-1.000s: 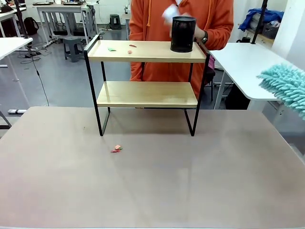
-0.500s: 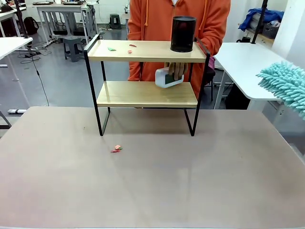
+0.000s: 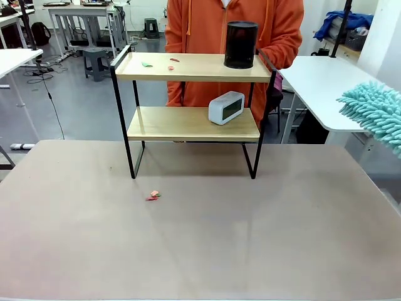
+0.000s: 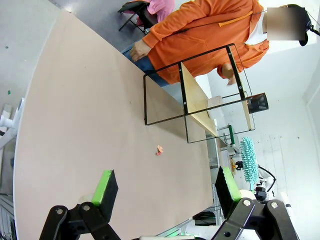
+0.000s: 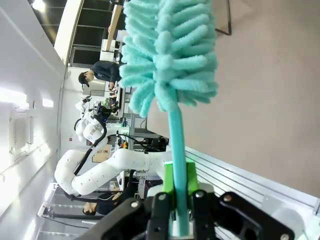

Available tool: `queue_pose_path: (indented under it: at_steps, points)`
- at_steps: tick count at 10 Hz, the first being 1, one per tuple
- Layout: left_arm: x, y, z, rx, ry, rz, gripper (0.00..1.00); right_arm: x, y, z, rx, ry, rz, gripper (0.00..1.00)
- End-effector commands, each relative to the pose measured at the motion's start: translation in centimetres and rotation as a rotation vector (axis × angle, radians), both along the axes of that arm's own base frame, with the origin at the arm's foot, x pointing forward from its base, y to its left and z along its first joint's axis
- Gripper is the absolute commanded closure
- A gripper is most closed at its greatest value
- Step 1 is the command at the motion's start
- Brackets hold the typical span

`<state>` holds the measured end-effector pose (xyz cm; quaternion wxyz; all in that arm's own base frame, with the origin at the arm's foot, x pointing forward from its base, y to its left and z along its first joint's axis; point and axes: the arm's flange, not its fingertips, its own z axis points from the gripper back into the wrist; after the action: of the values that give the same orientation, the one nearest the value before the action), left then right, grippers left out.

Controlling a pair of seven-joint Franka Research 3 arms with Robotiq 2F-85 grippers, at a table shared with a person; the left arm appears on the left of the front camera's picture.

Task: Clean the shelf.
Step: Clean the remaining tier of the Shelf with the Duster once objects are removed.

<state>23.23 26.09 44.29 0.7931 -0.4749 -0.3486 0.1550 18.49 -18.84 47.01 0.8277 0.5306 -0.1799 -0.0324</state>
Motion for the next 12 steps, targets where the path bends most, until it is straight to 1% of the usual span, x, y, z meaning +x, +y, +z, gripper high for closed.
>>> queue_pose_path:
  at_steps: [1, 7, 8, 9, 10, 12]
  points:
    - [0.1, -0.2, -0.1, 0.002, -0.029, -0.005, 0.00, -0.2, 0.0, -0.3, -0.008, -0.015, 0.016, 1.00]
    - [0.1, -0.2, -0.1, 0.002, -0.029, -0.005, 0.00, -0.2, 0.0, -0.3, -0.008, -0.015, 0.016, 1.00]
    - [0.1, -0.2, -0.1, 0.002, -0.029, -0.005, 0.00, 0.0, 0.0, 0.0, -0.001, 0.001, 0.000, 0.88]
    - [0.1, -0.2, -0.1, 0.002, -0.029, -0.005, 0.00, 1.0, 0.9, 0.7, -0.003, 0.005, -0.016, 0.88]
    - [0.1, -0.2, -0.1, 0.002, -0.029, -0.005, 0.00, 3.0, 3.1, 3.5, -0.064, -0.063, -0.033, 0.88]
    - [0.1, -0.2, -0.1, 0.002, -0.029, -0.005, 0.00, 7.0, 9.2, 9.9, -0.192, -0.184, -0.050, 0.88]
